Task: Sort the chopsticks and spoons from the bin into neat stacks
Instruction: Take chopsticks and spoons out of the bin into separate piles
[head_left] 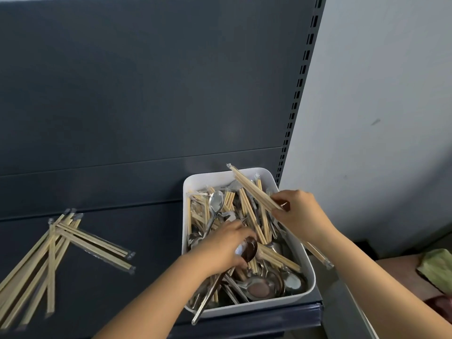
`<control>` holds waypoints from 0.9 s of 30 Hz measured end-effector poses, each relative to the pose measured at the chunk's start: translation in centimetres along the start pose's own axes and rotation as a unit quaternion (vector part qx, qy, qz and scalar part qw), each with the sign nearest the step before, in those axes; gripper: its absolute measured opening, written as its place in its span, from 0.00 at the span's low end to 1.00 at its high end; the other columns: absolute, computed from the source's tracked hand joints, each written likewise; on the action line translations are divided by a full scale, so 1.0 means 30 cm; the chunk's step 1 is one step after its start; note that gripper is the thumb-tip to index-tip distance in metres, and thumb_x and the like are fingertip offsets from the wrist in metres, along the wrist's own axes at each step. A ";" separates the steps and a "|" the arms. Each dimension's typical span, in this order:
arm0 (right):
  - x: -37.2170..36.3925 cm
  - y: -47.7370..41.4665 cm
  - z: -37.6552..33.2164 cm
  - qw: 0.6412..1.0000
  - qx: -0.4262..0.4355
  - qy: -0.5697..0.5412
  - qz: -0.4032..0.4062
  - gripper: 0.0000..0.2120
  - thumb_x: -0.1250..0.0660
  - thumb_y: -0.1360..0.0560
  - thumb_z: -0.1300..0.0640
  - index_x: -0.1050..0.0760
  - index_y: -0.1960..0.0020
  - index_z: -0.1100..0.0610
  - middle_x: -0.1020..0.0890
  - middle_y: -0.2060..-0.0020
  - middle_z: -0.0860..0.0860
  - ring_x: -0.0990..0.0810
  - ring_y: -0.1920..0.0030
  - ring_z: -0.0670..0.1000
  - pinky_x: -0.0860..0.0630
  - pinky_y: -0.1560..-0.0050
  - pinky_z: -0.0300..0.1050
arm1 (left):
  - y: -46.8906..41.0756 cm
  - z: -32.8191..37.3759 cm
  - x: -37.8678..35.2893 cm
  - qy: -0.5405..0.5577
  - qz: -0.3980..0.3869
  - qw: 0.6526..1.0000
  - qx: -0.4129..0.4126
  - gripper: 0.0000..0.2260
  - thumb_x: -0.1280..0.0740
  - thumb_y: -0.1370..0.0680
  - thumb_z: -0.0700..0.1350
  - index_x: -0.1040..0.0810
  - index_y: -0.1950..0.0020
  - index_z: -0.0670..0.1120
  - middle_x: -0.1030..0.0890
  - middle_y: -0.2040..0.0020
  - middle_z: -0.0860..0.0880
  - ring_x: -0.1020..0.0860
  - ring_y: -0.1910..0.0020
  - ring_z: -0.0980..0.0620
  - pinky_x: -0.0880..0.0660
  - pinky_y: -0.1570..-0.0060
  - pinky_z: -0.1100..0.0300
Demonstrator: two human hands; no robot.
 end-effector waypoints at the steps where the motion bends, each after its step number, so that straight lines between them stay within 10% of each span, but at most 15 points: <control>1: -0.001 0.002 -0.001 1.000 -0.002 0.001 0.000 0.11 0.32 0.26 0.61 0.19 0.45 0.54 0.17 0.57 0.50 0.21 0.59 0.49 0.23 0.56 0.40 | -0.003 -0.004 0.002 0.010 0.004 1.000 0.003 0.26 0.27 0.29 0.48 0.31 0.32 0.53 0.31 0.39 0.53 0.33 0.37 0.52 0.32 0.39 0.55; 16: -0.015 -0.007 -0.048 1.000 -0.010 -0.008 -0.005 0.12 0.33 0.26 0.61 0.20 0.45 0.51 0.17 0.59 0.48 0.20 0.62 0.51 0.20 0.58 0.45 | 0.053 -0.124 0.173 0.237 0.173 0.951 0.096 0.15 0.24 0.31 0.44 0.29 0.57 0.57 0.20 0.58 0.55 0.21 0.58 0.56 0.26 0.58 0.62; 27: -0.054 -0.082 -0.175 0.995 0.075 -0.067 -0.007 0.09 0.33 0.26 0.61 0.19 0.49 0.52 0.17 0.62 0.47 0.19 0.62 0.50 0.21 0.56 0.47 | 0.353 -0.224 0.296 0.292 0.501 0.771 0.261 0.13 0.24 0.31 0.44 0.27 0.56 0.54 0.19 0.58 0.52 0.21 0.59 0.54 0.28 0.62 0.65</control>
Point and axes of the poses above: each hand's wrist, its own y-axis away from the middle knuckle, its own x-axis out of the back of the hand, z = x × y, the point moved 1 cm from there along -y, towards the middle knuckle
